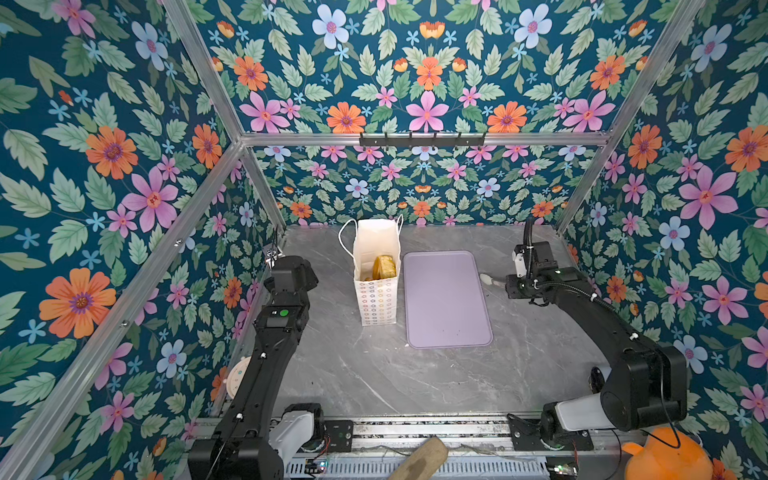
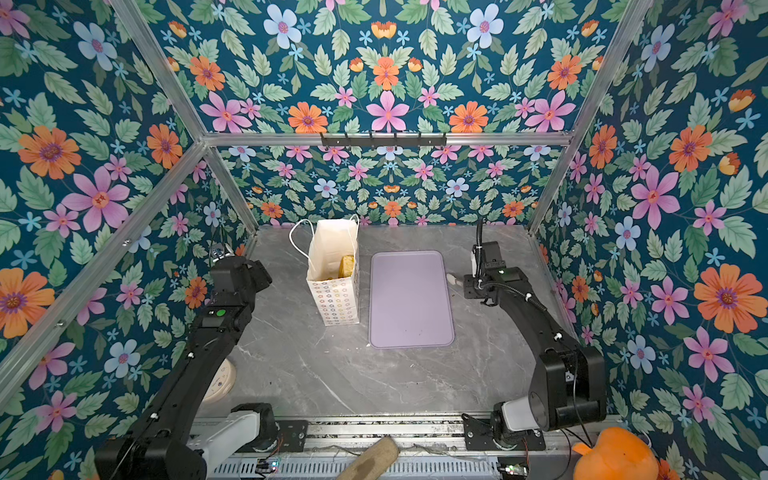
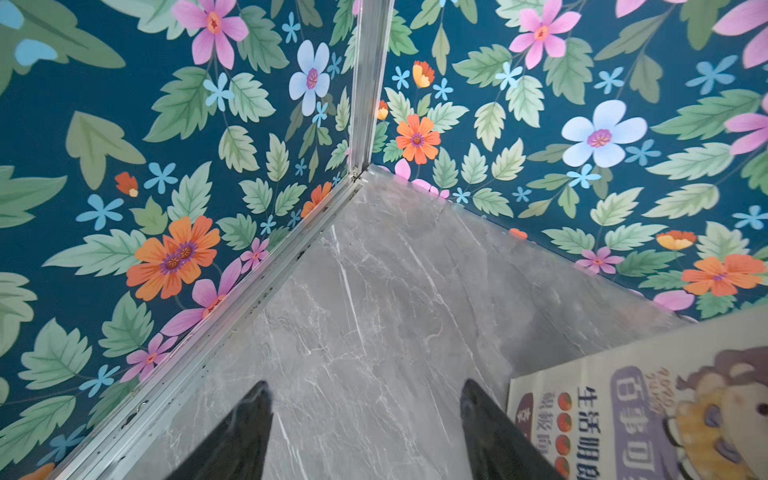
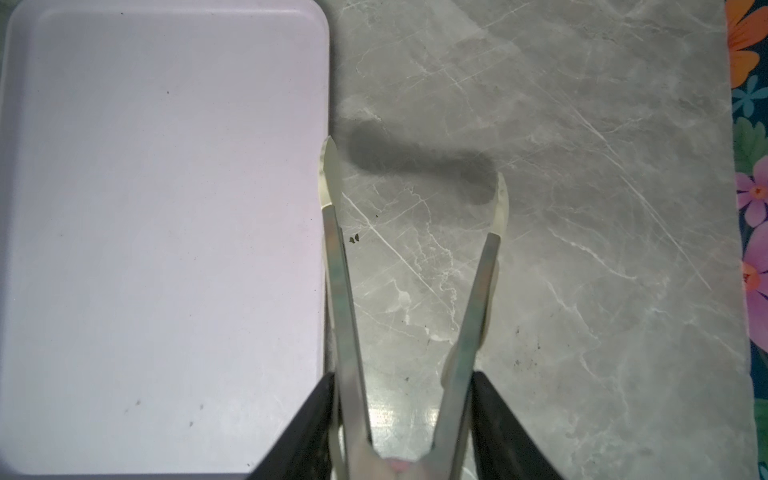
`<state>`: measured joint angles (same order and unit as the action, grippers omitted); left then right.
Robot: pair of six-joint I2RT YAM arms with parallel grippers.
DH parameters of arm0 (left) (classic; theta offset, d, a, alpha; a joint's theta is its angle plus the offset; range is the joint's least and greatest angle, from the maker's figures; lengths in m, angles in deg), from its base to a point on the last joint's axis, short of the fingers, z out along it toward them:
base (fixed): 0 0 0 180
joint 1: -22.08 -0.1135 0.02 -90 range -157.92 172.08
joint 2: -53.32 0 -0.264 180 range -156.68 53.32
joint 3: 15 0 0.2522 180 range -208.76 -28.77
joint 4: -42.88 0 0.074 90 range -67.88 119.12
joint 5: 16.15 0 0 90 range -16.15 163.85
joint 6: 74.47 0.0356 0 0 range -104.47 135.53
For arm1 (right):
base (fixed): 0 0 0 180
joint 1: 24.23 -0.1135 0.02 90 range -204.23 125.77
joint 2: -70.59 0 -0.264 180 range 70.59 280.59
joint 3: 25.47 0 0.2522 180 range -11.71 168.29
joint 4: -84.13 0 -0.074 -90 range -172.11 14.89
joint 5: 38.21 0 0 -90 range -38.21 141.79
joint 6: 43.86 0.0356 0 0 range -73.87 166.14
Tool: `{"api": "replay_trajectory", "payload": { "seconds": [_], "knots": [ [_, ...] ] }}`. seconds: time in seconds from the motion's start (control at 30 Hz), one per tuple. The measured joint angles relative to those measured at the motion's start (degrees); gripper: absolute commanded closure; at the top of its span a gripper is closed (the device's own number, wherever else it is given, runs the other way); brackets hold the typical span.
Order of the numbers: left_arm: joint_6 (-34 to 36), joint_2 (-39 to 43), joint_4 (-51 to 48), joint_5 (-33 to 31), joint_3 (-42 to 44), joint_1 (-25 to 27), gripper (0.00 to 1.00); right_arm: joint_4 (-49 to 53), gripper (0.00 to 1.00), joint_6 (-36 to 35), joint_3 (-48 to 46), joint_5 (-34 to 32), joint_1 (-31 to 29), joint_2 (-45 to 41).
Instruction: Place the fake bread into the paper bag
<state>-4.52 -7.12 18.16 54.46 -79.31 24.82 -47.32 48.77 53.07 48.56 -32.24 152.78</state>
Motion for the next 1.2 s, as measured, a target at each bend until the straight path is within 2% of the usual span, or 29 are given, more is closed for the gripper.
{"api": "replay_trajectory", "payload": {
  "seconds": [0.3, 0.57, 1.03, 1.2],
  "knots": [
    [-0.7, -0.8, 2.0, 3.1, 1.7, -3.1, 0.26, 1.4, 0.5, -1.5, 1.2, -0.3, 0.2, 4.2],
    [-0.8, -1.2, 2.5, 7.5, 1.8, -4.0, 0.25, 5.8, 0.49, 1.0, 1.7, 0.1, 0.3, 9.2],
    [-1.1, 0.1, 2.3, 9.7, 3.3, -4.5, 0.25, 7.3, 0.49, 4.5, 4.1, 0.6, 0.5, 18.5],
    [-1.4, 0.2, 2.3, 10.3, 3.7, -4.5, 0.25, 7.3, 0.46, 4.3, 4.9, 0.0, 0.7, 19.7]
  ]
}}
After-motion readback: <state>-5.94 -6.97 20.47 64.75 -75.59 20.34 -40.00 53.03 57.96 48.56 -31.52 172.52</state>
